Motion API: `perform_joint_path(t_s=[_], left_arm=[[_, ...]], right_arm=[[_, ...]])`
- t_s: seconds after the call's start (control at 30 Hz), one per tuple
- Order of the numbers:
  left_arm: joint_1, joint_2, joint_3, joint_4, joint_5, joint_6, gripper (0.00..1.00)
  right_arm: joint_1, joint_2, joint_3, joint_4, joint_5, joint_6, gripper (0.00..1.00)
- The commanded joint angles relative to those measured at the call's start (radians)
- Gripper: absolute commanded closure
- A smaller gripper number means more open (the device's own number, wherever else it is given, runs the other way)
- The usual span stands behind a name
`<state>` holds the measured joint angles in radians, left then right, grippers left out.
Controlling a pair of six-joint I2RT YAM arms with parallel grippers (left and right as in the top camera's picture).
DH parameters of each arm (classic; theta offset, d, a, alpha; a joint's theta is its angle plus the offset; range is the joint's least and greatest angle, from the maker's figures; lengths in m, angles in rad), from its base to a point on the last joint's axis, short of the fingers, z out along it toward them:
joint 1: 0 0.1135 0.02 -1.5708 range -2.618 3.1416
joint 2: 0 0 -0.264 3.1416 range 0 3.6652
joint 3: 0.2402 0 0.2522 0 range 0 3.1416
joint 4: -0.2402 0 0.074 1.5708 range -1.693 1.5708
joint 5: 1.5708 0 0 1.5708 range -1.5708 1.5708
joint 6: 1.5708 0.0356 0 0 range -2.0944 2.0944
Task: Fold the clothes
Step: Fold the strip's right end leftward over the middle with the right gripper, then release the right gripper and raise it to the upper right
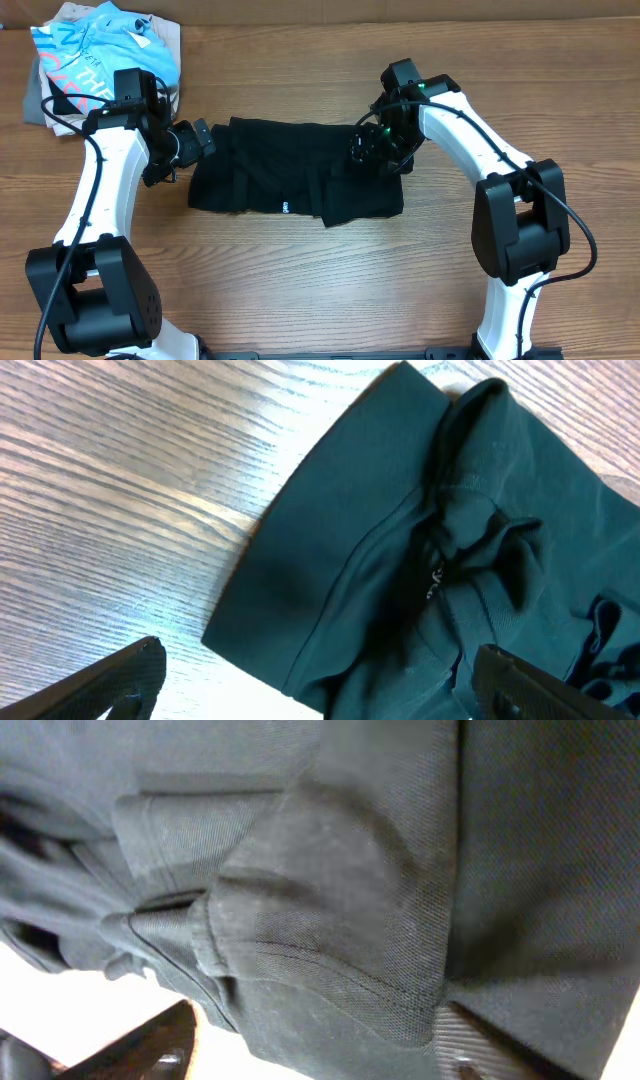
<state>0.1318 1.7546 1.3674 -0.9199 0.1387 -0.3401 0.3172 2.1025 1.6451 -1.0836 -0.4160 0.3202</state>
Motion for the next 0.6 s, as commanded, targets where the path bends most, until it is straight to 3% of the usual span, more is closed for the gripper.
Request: perform_joint_path(t_s=[0.0, 0.2, 0.33, 0.4, 0.43, 0.47, 0.57], left_arm=[[0.004, -0.004, -0.005, 0.0, 0.012, 0.011, 0.0], [0.004, -0.004, -0.005, -0.004, 0.012, 0.011, 0.0], [0.004, -0.004, -0.005, -0.009, 0.012, 0.011, 0.0], [0.004, -0.004, -0.005, -0.01, 0.012, 0.011, 0.0], [0.004, -0.004, -0.005, -0.01, 0.012, 0.011, 0.0], [0.004, -0.004, -0.005, -0.01, 0.012, 0.011, 0.0], [0.004, -0.004, -0.005, -0.013, 0.012, 0.011, 0.0]], right_arm=[[0.016, -0.013, -0.005, 0.006, -0.012, -0.003, 0.27], [0.032, -0.013, -0.02, 0.023, -0.012, -0.002, 0.32], [0.033, -0.013, -0.048, 0.052, -0.012, 0.011, 0.45], [0.032, -0.013, -0.063, 0.071, -0.012, 0.02, 0.46], [0.032, -0.013, -0.067, 0.077, -0.012, 0.021, 0.4], [0.032, -0.013, -0.069, 0.077, -0.002, 0.021, 0.23], [0.028, -0.013, -0.068, 0.055, 0.122, 0.035, 0.18]])
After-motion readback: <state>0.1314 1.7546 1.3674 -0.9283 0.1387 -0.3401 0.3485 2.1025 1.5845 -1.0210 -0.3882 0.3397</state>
